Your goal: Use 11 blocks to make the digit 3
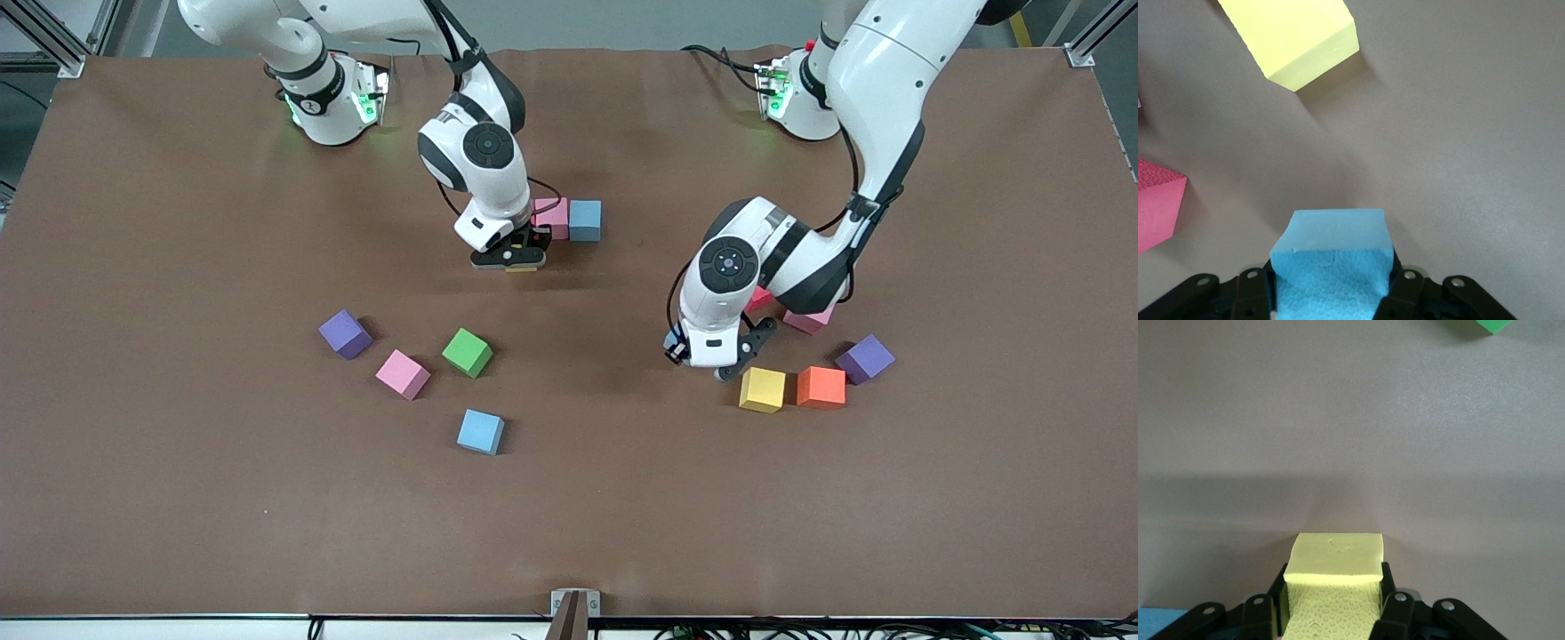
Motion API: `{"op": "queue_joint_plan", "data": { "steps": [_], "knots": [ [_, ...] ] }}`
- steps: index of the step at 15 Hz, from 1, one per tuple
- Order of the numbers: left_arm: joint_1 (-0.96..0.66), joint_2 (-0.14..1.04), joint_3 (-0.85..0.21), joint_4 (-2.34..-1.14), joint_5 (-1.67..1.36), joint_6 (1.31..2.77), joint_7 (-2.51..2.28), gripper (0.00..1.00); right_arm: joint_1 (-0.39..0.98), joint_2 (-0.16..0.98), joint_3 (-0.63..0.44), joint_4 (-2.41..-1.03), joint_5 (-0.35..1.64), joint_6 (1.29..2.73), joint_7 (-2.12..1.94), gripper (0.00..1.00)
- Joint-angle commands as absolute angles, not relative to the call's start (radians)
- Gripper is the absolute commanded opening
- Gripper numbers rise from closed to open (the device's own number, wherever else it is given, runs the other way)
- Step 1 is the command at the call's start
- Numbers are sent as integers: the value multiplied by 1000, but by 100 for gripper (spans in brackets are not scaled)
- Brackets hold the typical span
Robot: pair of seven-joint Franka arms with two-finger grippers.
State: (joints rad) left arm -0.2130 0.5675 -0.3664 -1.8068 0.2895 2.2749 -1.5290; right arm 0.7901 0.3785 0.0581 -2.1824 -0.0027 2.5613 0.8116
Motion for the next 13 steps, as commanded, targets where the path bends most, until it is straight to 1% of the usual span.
{"op": "queue_joint_plan", "data": {
  "steps": [1, 13],
  "knots": [
    [-216, 569, -368, -1795, 273, 2260, -1526, 44, 790, 373, 75, -2218, 25, 2580, 802, 5],
    [-216, 569, -368, -1795, 273, 2260, -1520, 44, 790, 376, 75, -2218, 26, 2599, 804, 5]
  ]
}}
